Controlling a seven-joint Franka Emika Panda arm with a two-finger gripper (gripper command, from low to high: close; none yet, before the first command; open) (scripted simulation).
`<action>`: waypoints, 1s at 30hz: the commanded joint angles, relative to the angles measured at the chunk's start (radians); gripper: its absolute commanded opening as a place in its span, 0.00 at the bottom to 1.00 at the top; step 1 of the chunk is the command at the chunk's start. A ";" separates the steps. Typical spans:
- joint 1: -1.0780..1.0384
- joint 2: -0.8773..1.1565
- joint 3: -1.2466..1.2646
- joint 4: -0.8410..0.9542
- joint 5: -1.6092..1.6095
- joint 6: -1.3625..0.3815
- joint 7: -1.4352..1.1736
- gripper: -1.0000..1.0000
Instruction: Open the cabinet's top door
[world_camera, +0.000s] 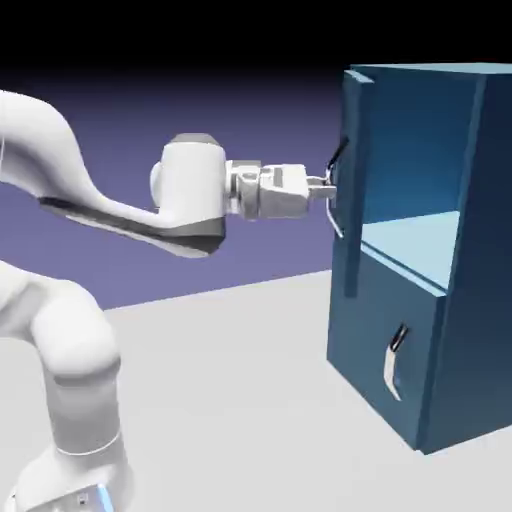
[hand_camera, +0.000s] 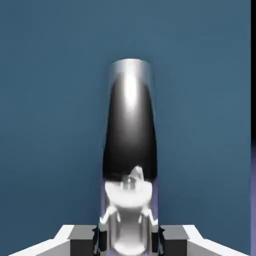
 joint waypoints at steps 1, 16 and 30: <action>-0.002 -0.013 0.026 -0.011 0.045 -0.024 -0.020 0.00; 0.037 -0.037 0.498 0.007 0.687 -0.555 -0.181 0.00; -0.206 0.270 1.003 0.398 1.035 -1.145 -0.123 0.00</action>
